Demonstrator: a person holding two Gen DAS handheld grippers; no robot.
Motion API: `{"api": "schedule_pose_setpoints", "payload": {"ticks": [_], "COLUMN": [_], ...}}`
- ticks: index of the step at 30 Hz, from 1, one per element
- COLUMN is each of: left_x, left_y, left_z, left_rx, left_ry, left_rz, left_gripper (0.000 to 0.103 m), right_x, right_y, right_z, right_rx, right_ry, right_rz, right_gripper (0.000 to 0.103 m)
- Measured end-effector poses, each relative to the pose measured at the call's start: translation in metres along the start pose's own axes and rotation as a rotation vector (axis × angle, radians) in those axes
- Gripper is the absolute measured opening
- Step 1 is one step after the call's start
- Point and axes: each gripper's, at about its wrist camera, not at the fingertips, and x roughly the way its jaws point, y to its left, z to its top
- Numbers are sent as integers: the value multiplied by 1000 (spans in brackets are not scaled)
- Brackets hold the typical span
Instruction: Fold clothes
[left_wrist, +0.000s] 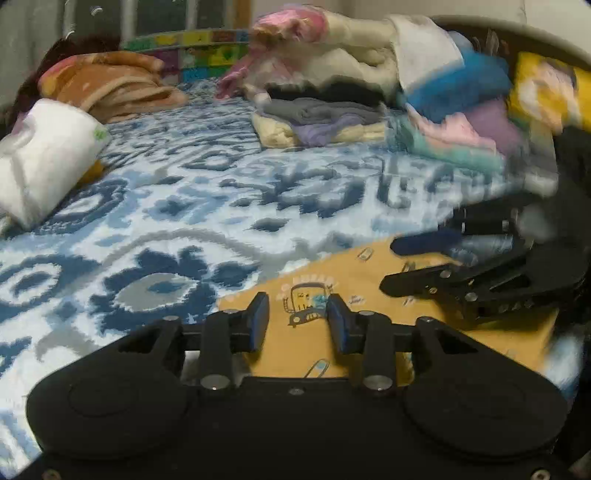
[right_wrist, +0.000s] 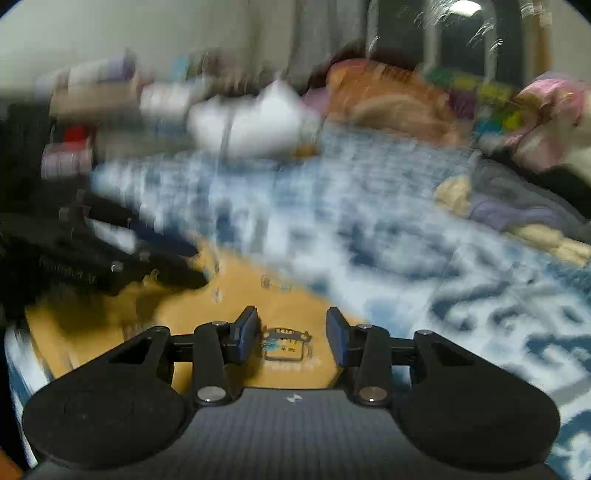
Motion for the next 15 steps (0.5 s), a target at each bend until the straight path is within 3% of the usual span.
{"api": "schedule_pose_setpoints", "payload": {"ticks": [4, 6, 9, 12, 15], "left_x": [-2, -12, -33, -20, -25], "left_y": [7, 0, -16, -29, -26], "left_z": [2, 6, 7, -10, -8], "left_rx": [-9, 24, 116, 208, 133], "left_ry": [-4, -21, -54, 43, 50], "left_rz": [-30, -11, -46, -7, 7], "left_gripper": [37, 34, 34, 41, 42], "right_x": [-7, -17, -34, -19, -19], "right_y": [-1, 4, 21, 28, 32], "right_z": [7, 8, 6, -2, -2], "right_rx": [7, -12, -75, -94, -92], "right_ry": [7, -19, -85, 7, 41], "right_rz": [9, 10, 24, 20, 4], "right_gripper": [43, 43, 42, 44, 43]}}
